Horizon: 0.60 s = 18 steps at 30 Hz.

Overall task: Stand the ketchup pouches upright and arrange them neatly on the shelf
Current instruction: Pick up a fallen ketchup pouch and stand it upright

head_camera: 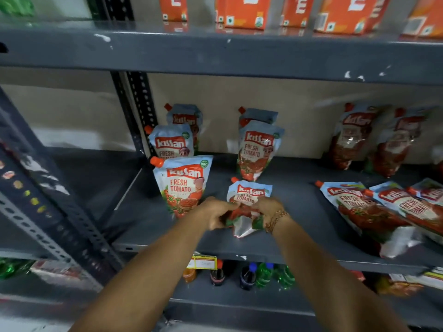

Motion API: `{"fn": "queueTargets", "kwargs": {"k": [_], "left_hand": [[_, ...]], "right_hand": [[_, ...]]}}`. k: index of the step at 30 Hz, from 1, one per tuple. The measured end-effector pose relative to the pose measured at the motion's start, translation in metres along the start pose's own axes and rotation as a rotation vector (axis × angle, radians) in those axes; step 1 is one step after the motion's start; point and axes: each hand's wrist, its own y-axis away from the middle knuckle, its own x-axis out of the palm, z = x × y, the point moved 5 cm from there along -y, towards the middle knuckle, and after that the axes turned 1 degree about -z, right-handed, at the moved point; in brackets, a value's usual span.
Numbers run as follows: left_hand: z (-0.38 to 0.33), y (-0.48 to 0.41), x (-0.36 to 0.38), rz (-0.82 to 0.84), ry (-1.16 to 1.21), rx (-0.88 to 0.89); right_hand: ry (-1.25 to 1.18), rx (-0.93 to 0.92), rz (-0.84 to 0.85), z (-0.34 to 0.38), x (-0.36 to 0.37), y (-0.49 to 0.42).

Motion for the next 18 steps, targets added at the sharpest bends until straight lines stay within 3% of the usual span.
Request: {"fn": "queueTargets", "kwargs": {"k": [2, 4, 7, 9, 14, 16, 18], "left_hand": [[-0.002, 0.0, -0.001, -0.002, -0.021, 0.081], [-0.017, 0.004, -0.003, -0.025, -0.04, 0.272], [-0.037, 0.008, -0.005, -0.145, -0.039, 0.507], [-0.039, 0.0, -0.004, -0.204, -0.073, 0.555], [-0.007, -0.015, 0.0, -0.478, -0.145, 0.454], [0.004, -0.013, 0.015, -0.561, 0.007, 0.34], [0.016, -0.011, 0.039, -0.54, 0.278, 0.148]], "right_hand": [[-0.089, -0.076, -0.08, 0.001, -0.002, 0.012], [-0.159, -0.225, -0.09, 0.009, -0.005, 0.015], [-0.109, -0.517, -0.075, 0.035, -0.014, 0.029], [-0.005, -0.582, -0.058, 0.037, -0.014, 0.03], [0.089, -0.536, 0.02, 0.025, -0.02, 0.021], [0.218, -0.553, 0.063, 0.032, -0.029, 0.025], [0.402, -0.554, 0.098, 0.041, -0.044, 0.023]]}}
